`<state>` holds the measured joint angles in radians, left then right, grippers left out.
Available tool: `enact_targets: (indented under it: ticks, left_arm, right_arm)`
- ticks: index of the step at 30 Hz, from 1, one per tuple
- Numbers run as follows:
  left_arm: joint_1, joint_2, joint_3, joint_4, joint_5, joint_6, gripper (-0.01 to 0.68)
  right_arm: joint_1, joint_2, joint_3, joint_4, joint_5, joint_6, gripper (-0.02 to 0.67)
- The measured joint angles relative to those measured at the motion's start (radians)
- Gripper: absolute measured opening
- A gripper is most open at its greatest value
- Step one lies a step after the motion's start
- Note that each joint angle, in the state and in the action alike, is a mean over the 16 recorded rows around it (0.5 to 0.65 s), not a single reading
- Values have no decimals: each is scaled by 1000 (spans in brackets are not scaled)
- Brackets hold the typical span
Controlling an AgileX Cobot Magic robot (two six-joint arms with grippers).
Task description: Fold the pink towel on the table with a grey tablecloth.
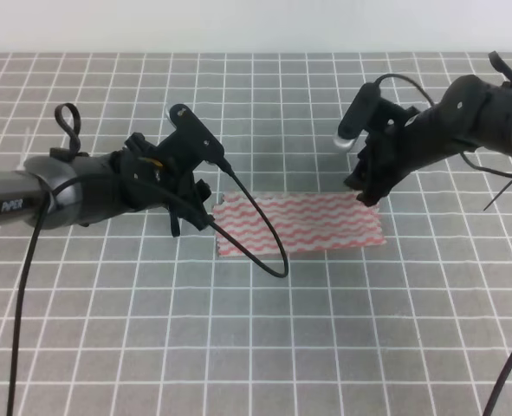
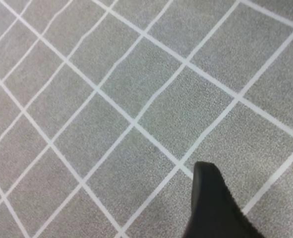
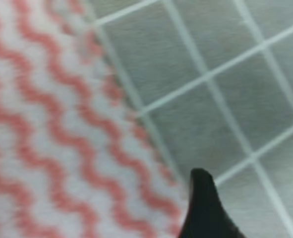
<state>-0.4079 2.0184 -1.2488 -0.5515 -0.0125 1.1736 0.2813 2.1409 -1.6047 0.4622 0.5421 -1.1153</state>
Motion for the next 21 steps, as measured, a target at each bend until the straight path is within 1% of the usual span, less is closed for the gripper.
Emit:
enact_targets:
  ticks: [4, 8, 12, 16, 20, 21]
  left_arm:
    - [0, 0, -23, -16, 63, -6, 294]
    - [-1, -1, -69, -66, 182, -13, 209]
    - [-1, 0, -125, -122, 318, -19, 123]
    - [-1, 4, -176, -176, 441, -25, 45]
    - [-1, 15, -208, -216, 516, -25, -1]
    - [-1, 20, -213, -219, 526, -25, -1]
  right_arm:
    - [-10, -4, 0, -2, -29, 74, 343]
    - [-17, -16, -8, -4, -19, 194, 315]
    - [-26, -32, -32, -7, 53, 358, 284]
    - [-36, -48, -63, -11, 168, 501, 260]
    - [-44, -59, -91, -16, 291, 612, 267]
    - [-46, -59, -97, -18, 318, 632, 274]
